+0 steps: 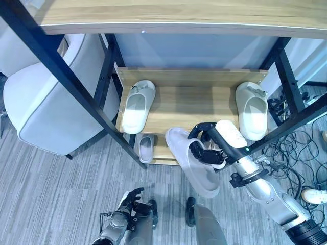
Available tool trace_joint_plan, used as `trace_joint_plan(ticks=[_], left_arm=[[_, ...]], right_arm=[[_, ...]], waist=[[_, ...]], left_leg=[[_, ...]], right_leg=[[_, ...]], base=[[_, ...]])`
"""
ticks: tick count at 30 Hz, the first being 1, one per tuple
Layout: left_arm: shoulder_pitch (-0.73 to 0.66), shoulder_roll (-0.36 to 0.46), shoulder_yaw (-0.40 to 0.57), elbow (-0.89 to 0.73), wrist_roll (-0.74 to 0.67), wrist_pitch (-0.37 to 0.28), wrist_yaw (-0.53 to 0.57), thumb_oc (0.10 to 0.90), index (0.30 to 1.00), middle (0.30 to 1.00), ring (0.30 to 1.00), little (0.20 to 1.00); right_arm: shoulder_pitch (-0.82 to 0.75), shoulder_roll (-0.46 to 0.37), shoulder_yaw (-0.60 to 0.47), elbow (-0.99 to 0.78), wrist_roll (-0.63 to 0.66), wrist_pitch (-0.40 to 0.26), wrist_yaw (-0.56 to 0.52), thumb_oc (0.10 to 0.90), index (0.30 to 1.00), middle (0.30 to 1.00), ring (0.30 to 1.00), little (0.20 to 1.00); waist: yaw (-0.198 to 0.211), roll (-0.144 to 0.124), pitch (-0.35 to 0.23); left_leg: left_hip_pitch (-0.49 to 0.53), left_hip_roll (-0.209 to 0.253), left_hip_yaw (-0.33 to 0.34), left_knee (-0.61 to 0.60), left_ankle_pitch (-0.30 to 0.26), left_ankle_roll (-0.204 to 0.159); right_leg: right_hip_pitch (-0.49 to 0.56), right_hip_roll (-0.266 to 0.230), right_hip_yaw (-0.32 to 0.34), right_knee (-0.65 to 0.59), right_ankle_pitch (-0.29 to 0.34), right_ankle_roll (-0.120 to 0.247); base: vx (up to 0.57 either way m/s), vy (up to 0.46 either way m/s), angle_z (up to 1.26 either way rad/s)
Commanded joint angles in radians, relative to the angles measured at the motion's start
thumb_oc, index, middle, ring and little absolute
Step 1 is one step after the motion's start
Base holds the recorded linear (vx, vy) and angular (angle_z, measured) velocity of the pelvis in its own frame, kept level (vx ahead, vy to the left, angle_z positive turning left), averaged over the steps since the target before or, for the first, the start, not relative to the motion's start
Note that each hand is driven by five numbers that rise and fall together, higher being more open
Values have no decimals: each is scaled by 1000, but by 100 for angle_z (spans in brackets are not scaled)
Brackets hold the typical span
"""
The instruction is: Arrange the slippers neatly on the shoe rack.
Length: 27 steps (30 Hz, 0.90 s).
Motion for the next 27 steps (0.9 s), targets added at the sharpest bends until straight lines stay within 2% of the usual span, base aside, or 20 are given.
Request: trace_joint_plan(ticks=[1, 7, 13, 19, 21, 23, 24, 27], left_arm=[[40, 12, -33, -8, 6, -14, 18, 800, 900, 900, 900, 900], [31, 19, -32, 2, 18, -13, 20, 800, 900, 900, 900, 900], [15, 23, -48, -20, 0, -21, 39, 800, 900, 900, 900, 900], [8, 40, -63, -91, -59, -36, 61, 800, 900, 900, 900, 900], [8, 41, -62, -92, -59, -35, 61, 800, 900, 900, 900, 900], [-5, 51, -68, -150, -90, -47, 73, 800, 900, 900, 900, 900], [-9, 56, -73, -170, -97, -51, 79, 800, 900, 900, 900, 900], [-38, 70, -81, -241, -117, -62, 101, 800, 900, 900, 900, 900]], right_arm=[[1, -1, 19, -122, 19, -49, 5, 400, 300, 300, 300, 300], [-7, 10, 74, -68, 30, -42, 38, 400, 300, 300, 300, 300], [-46, 46, 142, 149, -55, 7, 5, 400, 300, 300, 300, 300], [-120, 73, 163, 270, -130, 54, -53, 400, 300, 300, 300, 300], [-121, 73, 164, 272, -131, 54, -54, 400, 300, 300, 300, 300], [-164, 65, 171, 279, -169, 65, -88, 400, 300, 300, 300, 300], [-180, 55, 167, 268, -178, 70, -102, 400, 300, 300, 300, 300], [-233, 32, 133, 216, -185, 75, -155, 400, 300, 300, 300, 300]], waist=[[25, -37, -72], [34, -57, -74], [49, -48, -47], [74, -31, -13], [73, -32, -18], [80, -26, -17], [82, -23, -15], [78, -18, -17]], left_leg=[[0, -35, -73, -55, 6, 19], [23, -42, -76, -113, 32, 6], [-43, -50, -82, -66, 36, 7], [-224, -63, -92, 87, 10, 23], [-232, -64, -92, 91, 9, 23], [-350, -76, -97, 156, 5, 27], [-372, -82, -103, 187, -31, 27], [-521, -97, -98, 279, -40, 26]], right_leg=[[63, -2, -80, 7, -93, -4], [84, 2, -88, -45, -67, -4], [19, -2, -83, -2, -73, -7], [-164, -28, -85, 160, -127, -23], [-172, -29, -85, 165, -129, -23], [-295, -46, -79, 241, -146, -35], [-322, -47, -68, 280, -182, -32], [-470, -70, -55, 376, -202, -43]], base=[[20, -19, 22], [6, -3, 16], [-52, 15, 3], [-84, 12, 3], [-51, 4, 8], [-86, 4, 9], [-25, 3, 16], [-79, 15, 17]])
